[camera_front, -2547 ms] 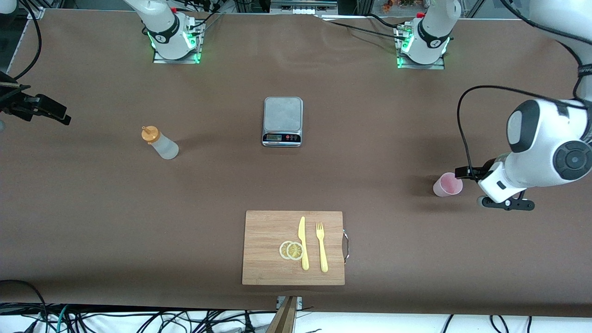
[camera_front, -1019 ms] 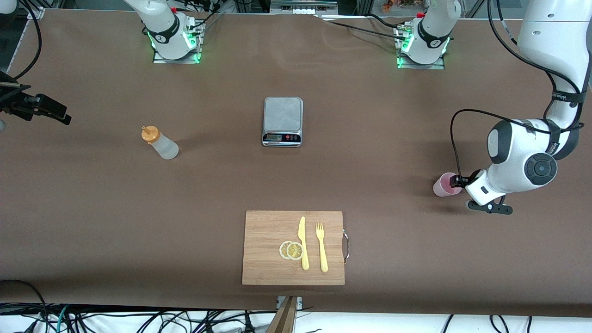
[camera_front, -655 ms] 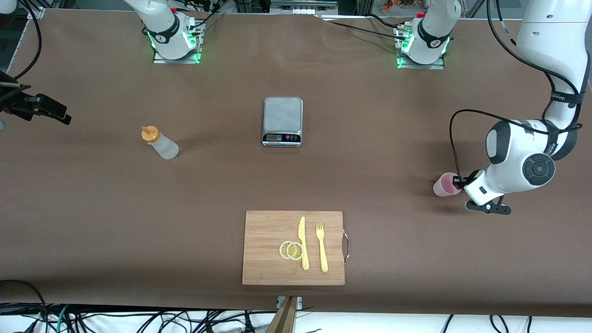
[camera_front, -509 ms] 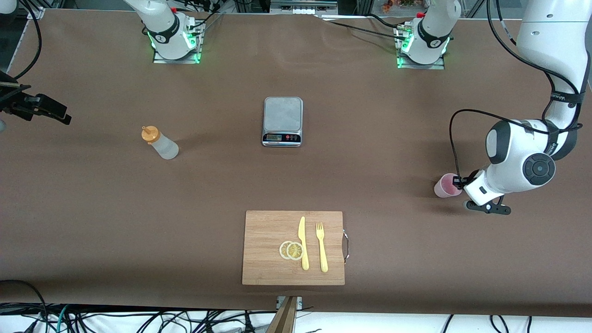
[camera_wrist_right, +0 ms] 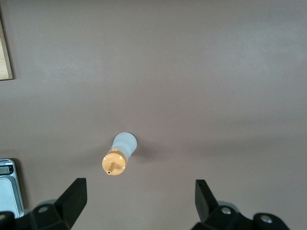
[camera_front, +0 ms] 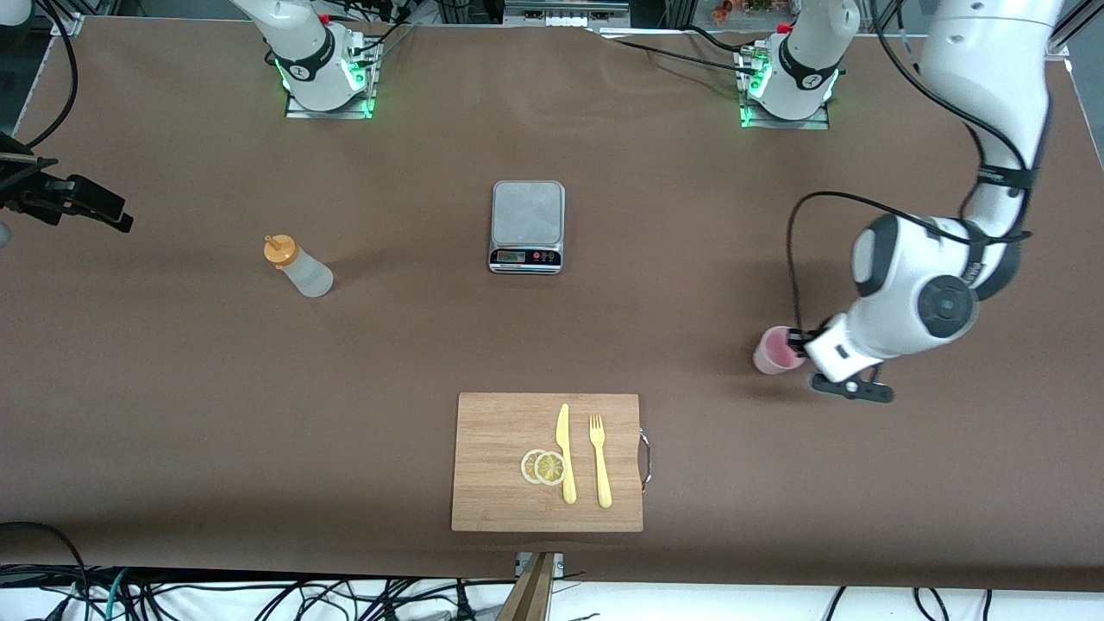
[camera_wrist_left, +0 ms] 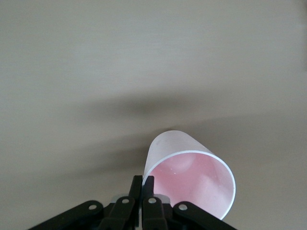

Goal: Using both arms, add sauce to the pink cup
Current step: 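Carry the pink cup with the left gripper onto the scale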

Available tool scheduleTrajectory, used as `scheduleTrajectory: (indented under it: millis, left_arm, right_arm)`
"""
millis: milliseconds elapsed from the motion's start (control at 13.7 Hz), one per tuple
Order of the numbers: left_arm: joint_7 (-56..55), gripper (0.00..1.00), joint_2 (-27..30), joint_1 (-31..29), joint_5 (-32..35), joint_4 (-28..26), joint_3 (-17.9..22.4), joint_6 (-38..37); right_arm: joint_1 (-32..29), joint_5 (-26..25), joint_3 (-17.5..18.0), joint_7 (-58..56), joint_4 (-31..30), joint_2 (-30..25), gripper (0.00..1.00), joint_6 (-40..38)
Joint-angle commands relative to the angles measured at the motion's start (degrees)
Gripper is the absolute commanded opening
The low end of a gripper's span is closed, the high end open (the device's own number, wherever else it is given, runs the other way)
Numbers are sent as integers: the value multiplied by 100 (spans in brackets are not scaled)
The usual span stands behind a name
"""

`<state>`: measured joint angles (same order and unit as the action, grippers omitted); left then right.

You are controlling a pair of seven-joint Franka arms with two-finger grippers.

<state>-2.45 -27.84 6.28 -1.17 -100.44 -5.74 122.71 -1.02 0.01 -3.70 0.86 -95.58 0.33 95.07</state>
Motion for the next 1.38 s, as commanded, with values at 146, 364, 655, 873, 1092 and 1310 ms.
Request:
scheduleTrajectory:
  millis: [146,364,655,873,1092,1310]
  left_arm:
    - [-1432,0,446,1566,-435,-19,99,-353]
    - [-2082,0,455,2401,-498,7,99,-345]
    - [-2539,0,403,3220,-1043,7,108,-213]
    - [-2865,0,324,3563,-1034,7,108,-91]
    - [-3024,0,139,3844,-1017,-2,117,156]
    - [-3164,0,25,4012,-999,-28,117,341]
  right_arm:
    - [-57,8,62,46,-92,-130,100,-41]
    - [-57,8,62,46,-92,-130,100,-41]
    - [-57,8,62,46,-92,-130,100,-41]
    - [-57,8,62,46,-92,-130,100,-32]
    - [-57,8,62,46,-92,-121,100,-32]
    - [-57,8,62,46,-84,-121,100,-23]
